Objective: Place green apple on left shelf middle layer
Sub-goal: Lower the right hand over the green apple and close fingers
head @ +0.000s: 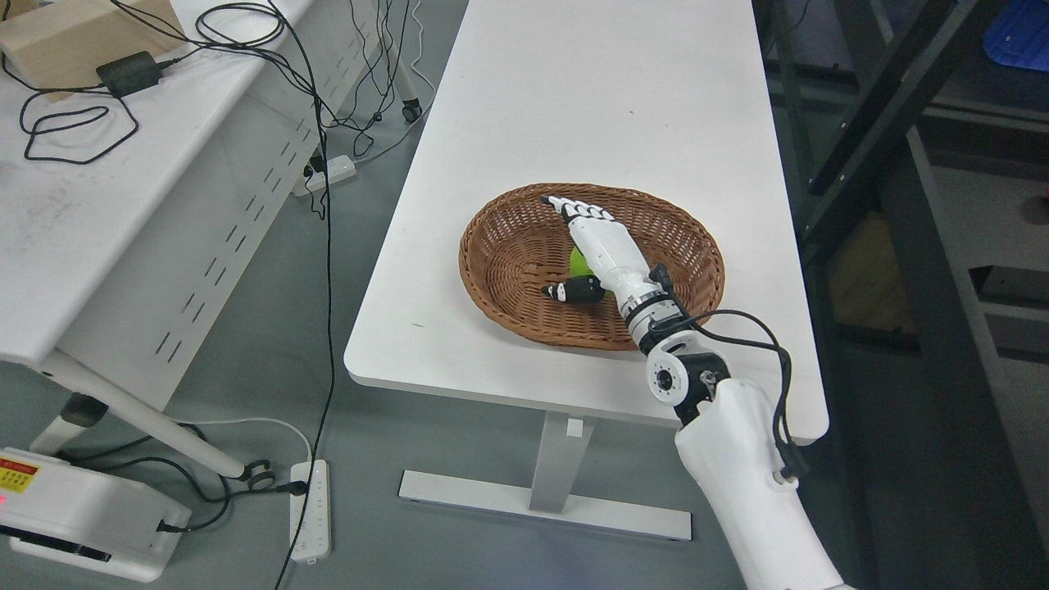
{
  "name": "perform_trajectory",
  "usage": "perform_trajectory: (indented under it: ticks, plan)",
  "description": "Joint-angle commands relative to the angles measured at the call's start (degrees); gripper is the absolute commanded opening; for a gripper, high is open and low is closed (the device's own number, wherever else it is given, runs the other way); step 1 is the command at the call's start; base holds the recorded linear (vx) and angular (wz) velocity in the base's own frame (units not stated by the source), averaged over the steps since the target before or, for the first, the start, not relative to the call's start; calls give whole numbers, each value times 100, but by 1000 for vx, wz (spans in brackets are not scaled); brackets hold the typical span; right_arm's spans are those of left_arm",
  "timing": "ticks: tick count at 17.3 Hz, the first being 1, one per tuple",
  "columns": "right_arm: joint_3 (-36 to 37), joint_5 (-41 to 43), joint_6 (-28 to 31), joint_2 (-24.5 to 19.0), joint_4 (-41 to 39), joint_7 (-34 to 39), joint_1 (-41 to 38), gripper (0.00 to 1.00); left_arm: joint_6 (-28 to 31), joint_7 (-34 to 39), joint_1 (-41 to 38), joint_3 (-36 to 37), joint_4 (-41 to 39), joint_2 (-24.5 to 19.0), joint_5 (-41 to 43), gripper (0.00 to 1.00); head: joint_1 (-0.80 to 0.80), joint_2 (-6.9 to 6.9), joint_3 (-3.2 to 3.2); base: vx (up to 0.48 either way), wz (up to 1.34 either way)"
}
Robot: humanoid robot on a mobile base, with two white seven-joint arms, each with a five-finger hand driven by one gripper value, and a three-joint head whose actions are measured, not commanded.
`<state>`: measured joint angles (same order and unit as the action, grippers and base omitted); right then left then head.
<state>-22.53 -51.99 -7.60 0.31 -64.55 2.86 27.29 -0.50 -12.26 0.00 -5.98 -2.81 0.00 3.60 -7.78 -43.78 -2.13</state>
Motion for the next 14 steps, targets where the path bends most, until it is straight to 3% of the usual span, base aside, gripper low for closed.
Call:
perform_trajectory:
  ticks: [1,5,11,12,14]
  plan:
    - [-138,-4,4,69,962,-57,286,98,-3,4,-53,0,0,-100,0,100,0,0,0,0,0]
    - [-121,-4,22,69,944,-92,233,84,-3,-4,-53,0,0,-100,0,100,0,0,0,0,0]
    - [178,31,4,135,900,-31,251,9,-3,4,-53,0,0,-100,0,100,0,0,0,0,0]
    - [222,31,4,144,874,-31,259,3,-3,-4,-53,0,0,-100,0,100,0,0,0,0,0]
    - [484,57,13,179,822,47,260,0,-3,-4,-53,0,0,-100,0,100,0,0,0,0,0]
